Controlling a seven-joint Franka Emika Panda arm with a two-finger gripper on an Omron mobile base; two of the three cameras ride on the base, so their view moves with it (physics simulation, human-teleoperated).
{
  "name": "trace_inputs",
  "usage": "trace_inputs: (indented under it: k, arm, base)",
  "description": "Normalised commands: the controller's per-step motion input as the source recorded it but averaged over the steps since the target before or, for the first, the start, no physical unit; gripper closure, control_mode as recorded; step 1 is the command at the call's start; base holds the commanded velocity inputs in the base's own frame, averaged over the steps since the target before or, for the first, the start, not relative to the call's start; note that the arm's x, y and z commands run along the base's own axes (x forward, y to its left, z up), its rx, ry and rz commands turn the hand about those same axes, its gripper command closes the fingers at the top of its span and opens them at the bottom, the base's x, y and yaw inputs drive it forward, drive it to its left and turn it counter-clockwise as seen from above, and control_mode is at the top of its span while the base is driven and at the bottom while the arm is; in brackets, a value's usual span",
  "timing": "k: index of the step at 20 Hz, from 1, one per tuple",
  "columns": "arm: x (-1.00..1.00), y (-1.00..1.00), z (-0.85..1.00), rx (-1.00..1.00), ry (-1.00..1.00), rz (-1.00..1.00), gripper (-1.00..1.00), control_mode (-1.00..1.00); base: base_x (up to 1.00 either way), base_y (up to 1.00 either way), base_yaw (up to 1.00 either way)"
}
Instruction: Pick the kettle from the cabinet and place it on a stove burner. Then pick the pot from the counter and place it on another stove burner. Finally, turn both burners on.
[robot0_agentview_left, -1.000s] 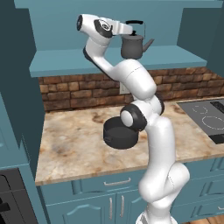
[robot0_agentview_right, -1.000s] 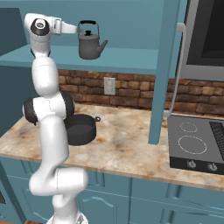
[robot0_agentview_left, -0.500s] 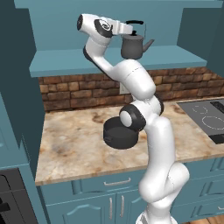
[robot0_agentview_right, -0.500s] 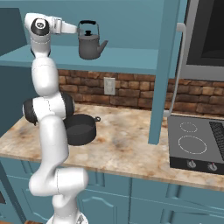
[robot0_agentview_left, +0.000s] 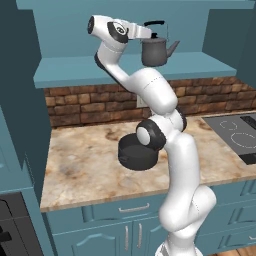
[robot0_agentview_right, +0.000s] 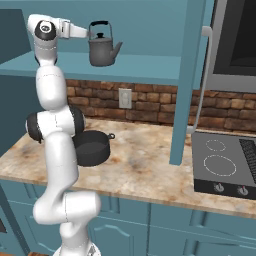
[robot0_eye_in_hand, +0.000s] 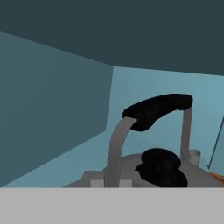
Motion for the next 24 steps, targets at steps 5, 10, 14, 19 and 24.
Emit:
trace_inputs:
  k: [5, 10, 14, 19, 24]
  arm:
    - [0.0, 0.0, 0.0, 0.0, 0.0, 0.0, 1.0, -1.0]
    - [0.0, 0.0, 0.0, 0.0, 0.0, 0.0, 1.0, -1.0]
    - [0.0, 0.0, 0.0, 0.0, 0.0, 0.0, 1.0, -1.0]
    - [0.0, 0.0, 0.0, 0.0, 0.0, 0.0, 1.0, -1.0]
    - [0.0, 0.0, -0.04, 0.0, 0.0, 0.0, 1.0, -1.0]
  base:
    - [0.0, 0.0, 0.0]
    - [0.0, 0.0, 0.0]
    - [0.0, 0.0, 0.0]
    - [0.0, 0.0, 0.0]
    - [0.0, 0.0, 0.0]
